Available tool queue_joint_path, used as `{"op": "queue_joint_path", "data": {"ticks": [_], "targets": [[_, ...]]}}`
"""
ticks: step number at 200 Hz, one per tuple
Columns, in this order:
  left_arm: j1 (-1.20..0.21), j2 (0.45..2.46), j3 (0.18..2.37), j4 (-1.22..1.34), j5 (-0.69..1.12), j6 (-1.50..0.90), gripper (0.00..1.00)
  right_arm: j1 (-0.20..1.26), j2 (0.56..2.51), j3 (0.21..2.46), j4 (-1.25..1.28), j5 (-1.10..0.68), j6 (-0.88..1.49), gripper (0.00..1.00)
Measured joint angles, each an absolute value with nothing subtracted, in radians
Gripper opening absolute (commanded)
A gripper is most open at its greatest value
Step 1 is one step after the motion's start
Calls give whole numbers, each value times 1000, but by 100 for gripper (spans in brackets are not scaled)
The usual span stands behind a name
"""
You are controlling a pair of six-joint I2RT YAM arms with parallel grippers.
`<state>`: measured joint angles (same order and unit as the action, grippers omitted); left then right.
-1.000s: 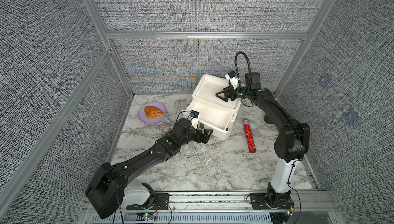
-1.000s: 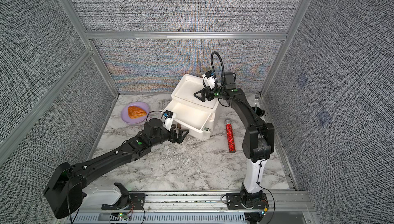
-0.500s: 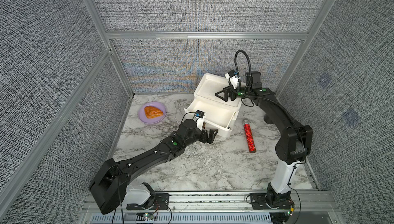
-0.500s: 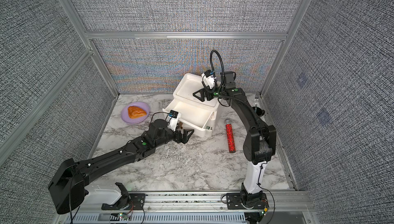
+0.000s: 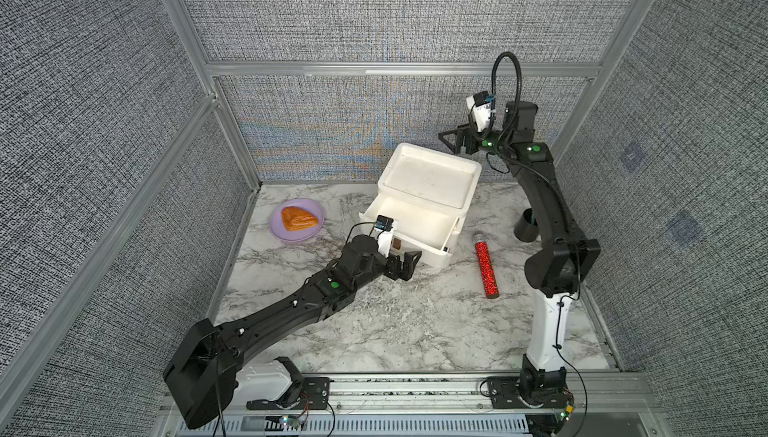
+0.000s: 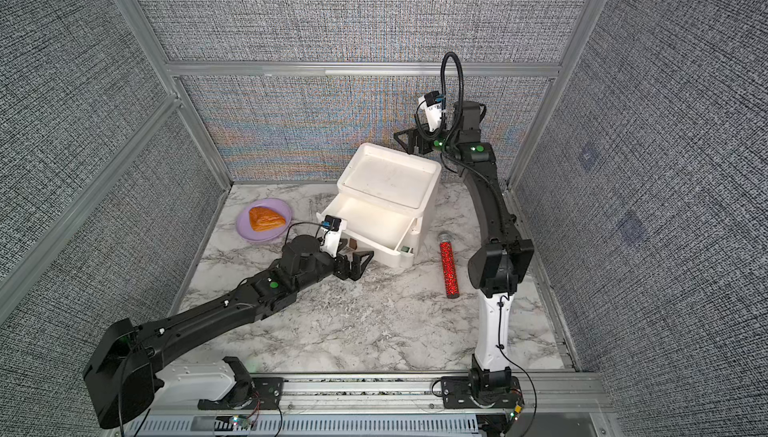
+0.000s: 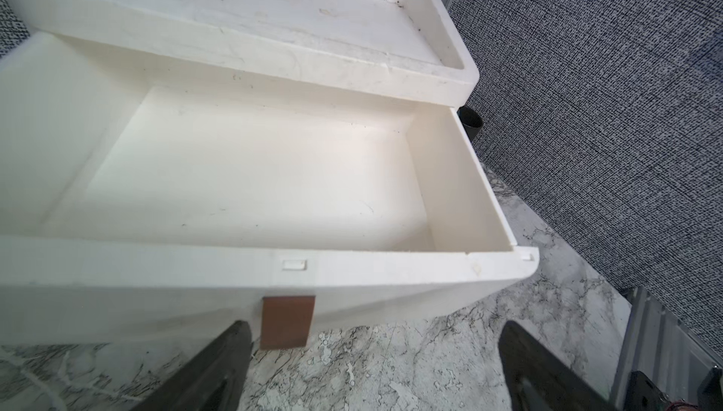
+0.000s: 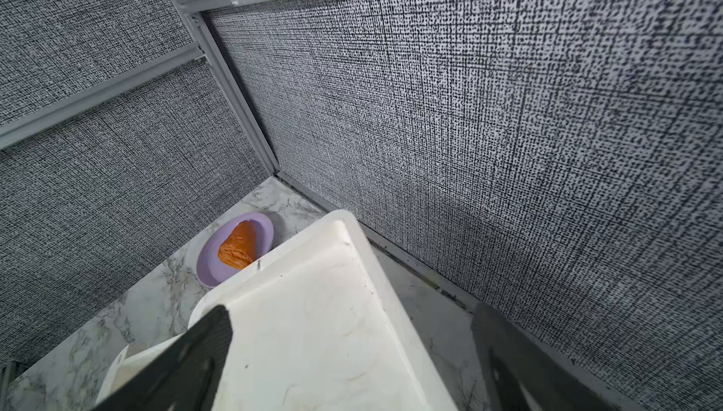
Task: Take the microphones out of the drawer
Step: Close the drawer of the storage box.
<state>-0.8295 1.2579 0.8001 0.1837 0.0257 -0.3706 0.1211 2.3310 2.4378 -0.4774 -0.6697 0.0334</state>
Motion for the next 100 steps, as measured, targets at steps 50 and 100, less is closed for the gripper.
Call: {"op": "queue_joint_path", "data": {"ticks": [50, 100], "targets": [[-830, 1193, 771, 159, 27, -369, 100, 96, 2388, 2429, -480, -659, 48, 98], [-830, 1135, 737, 100, 22, -362, 100, 99, 2427, 2429, -553, -657, 13, 98]]}}
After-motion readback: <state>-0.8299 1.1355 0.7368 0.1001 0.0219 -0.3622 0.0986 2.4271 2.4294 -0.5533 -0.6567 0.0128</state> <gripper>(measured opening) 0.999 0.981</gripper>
